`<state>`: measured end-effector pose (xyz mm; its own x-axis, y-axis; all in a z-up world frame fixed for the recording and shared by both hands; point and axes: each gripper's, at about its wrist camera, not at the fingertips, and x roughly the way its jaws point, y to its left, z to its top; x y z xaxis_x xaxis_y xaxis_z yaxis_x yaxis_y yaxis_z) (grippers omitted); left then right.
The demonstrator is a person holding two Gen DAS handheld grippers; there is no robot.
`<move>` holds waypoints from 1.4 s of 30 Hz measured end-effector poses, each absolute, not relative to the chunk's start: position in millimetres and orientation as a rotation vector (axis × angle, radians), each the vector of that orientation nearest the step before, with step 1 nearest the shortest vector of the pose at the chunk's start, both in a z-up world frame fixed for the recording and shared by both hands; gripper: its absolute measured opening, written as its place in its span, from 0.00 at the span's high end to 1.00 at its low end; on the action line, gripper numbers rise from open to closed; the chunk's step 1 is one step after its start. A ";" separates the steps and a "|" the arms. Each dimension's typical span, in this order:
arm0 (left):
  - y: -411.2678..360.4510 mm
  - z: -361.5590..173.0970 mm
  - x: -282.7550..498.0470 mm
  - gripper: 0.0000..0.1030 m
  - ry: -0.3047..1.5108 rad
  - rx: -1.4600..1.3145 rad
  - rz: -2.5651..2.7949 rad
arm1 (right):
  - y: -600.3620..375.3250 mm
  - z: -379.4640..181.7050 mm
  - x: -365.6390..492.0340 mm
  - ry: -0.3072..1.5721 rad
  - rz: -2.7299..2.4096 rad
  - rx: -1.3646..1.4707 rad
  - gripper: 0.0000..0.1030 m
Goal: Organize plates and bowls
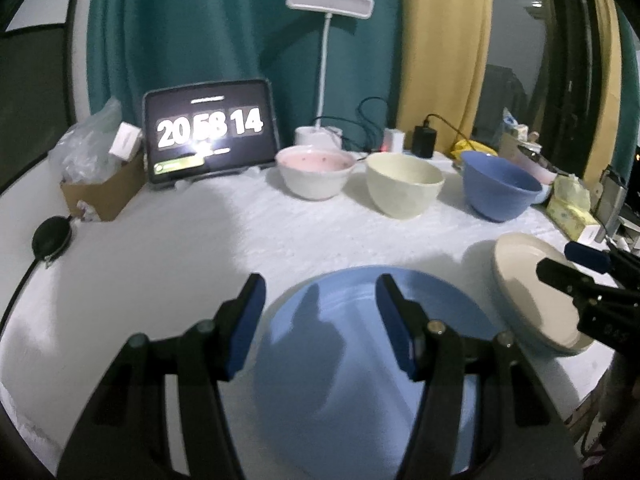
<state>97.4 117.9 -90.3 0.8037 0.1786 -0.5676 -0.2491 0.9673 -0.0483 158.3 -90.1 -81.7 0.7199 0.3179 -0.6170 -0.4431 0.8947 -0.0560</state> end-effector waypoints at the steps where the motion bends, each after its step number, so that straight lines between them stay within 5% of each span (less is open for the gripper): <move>1: 120.0 -91.9 97.0 0.43 0.601 -0.120 0.238 | -87.7 -82.3 158.0 0.644 0.431 -0.206 0.39; 42: 123.3 -144.4 75.7 0.43 0.747 -0.167 0.201 | -30.2 -126.0 156.1 0.824 0.537 -0.250 0.39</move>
